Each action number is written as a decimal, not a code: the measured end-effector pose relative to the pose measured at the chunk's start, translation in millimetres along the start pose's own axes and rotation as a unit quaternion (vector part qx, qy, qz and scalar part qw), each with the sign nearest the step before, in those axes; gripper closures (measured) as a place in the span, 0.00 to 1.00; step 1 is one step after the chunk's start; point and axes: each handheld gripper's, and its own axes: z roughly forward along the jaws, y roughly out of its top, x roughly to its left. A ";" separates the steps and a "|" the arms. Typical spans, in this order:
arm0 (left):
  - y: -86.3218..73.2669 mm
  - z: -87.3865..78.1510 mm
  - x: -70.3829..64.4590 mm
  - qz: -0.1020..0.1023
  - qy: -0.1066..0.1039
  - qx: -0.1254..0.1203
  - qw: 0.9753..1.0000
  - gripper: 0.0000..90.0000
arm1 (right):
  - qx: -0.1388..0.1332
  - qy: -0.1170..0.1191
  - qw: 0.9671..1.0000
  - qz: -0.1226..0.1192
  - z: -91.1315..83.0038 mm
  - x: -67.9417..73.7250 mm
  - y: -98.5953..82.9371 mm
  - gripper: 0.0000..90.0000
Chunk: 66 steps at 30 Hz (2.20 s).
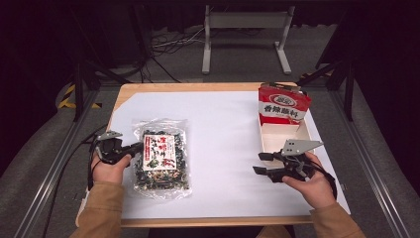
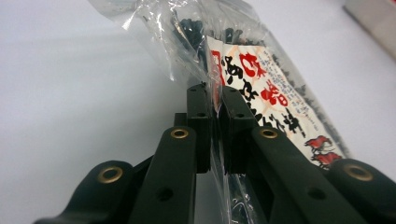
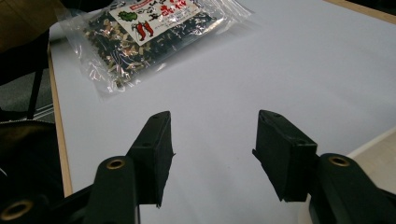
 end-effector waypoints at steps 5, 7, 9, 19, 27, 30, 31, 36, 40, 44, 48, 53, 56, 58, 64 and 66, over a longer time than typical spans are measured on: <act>7.3 -13.0 -11.5 0.011 -0.010 -0.028 0.999 0.94 | -0.002 0.002 1.000 0.009 -2.1 0.0 1.1 0.57; 10.0 -17.3 -16.6 0.020 -0.015 -0.038 0.999 0.94 | -0.005 0.001 1.000 0.011 -3.4 0.4 1.7 0.58; 12.9 -21.0 -22.8 0.028 -0.019 -0.050 0.998 0.94 | -0.009 0.002 1.000 0.014 -4.2 1.1 2.4 0.60; 25.1 -38.7 -54.7 0.082 -0.042 -0.093 0.991 0.94 | -0.022 -0.007 0.998 0.059 -6.7 5.3 7.4 0.58; 30.3 -46.7 -72.5 0.104 -0.065 -0.106 0.987 0.94 | -0.026 -0.008 0.999 0.030 -0.5 8.7 14.8 0.43; 32.3 -51.8 -80.6 0.118 -0.074 -0.114 0.984 0.94 | -0.013 -0.008 0.999 0.034 1.3 7.9 17.6 0.33; 32.7 -53.1 -82.6 0.119 -0.077 -0.115 0.983 0.94 | -0.011 -0.006 0.999 0.029 2.2 8.0 18.5 0.30; 35.8 -59.1 -95.4 0.133 -0.089 -0.130 0.979 0.94 | -0.019 -0.011 0.999 0.030 6.3 9.4 21.7 0.16; 39.0 -60.0 -105.8 0.145 -0.104 -0.136 0.974 0.95 | -0.028 -0.011 0.999 0.031 9.0 10.7 25.0 0.10; 40.5 -60.1 -110.3 0.147 -0.111 -0.141 0.973 0.95 | -0.035 -0.019 0.999 0.033 10.6 13.2 28.2 0.12; 42.7 -60.9 -116.1 0.154 -0.119 -0.147 0.970 0.95 | -0.059 -0.004 0.998 0.030 16.2 16.0 32.5 0.17; 44.3 -57.9 -127.6 0.166 -0.135 -0.153 0.965 0.95 | -0.059 0.011 0.998 0.035 23.2 18.1 36.6 0.23; 45.1 -55.6 -133.8 0.171 -0.147 -0.154 0.962 0.95 | -0.059 0.022 0.998 0.031 29.1 20.2 39.8 0.28; 45.5 -54.0 -137.4 0.174 -0.155 -0.155 0.960 0.95 | -0.060 0.025 0.998 0.025 32.4 21.8 42.4 0.30; 46.5 -50.5 -146.5 0.183 -0.175 -0.165 0.953 0.95 | -0.066 0.041 0.997 0.022 39.6 23.9 47.4 0.34; 46.1 -50.1 -148.0 0.182 -0.178 -0.166 0.953 0.95 | -0.068 0.049 0.996 0.026 42.2 24.1 47.9 0.37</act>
